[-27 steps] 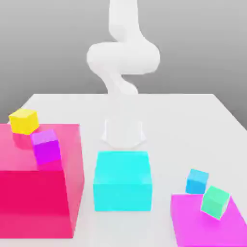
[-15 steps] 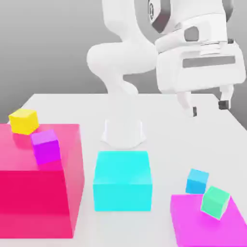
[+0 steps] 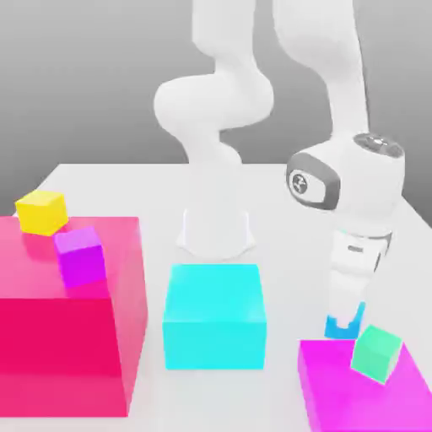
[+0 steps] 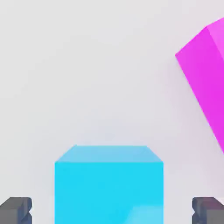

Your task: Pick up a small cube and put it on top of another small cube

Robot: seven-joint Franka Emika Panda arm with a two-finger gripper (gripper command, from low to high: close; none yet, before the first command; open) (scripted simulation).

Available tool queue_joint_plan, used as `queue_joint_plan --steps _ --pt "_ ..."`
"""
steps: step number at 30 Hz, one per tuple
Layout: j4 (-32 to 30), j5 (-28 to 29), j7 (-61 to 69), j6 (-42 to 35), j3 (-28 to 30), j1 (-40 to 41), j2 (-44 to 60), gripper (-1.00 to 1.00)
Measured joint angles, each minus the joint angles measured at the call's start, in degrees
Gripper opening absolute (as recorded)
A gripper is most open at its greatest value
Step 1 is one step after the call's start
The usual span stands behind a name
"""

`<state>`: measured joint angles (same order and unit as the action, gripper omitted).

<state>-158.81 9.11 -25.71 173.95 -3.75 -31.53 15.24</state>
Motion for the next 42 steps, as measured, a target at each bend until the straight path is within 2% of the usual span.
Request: queue_joint_plan --steps 7,13,15,20,35,39,40,42 --pt "0.00 0.27 -0.20 -0.04 0.04 0.01 0.01 -1.00" --pt "-2.01 -6.78 5.03 -9.09 -3.44 1.71 -11.13 -1.00" --pt "-1.58 -8.02 6.29 -13.19 -2.73 3.32 -15.01 -1.00" --pt "2.68 -6.73 7.38 -25.24 4.15 11.98 -23.78 -1.00" --pt "15.93 2.98 7.91 -59.12 26.06 42.82 -45.12 -1.00" --pt "12.25 4.34 8.28 -53.90 29.52 45.64 -43.39 -1.00" --pt "11.11 4.45 8.38 -52.10 29.91 45.81 -42.72 1.00" --pt "11.11 4.45 8.38 -52.10 29.91 45.81 -42.72 1.00"
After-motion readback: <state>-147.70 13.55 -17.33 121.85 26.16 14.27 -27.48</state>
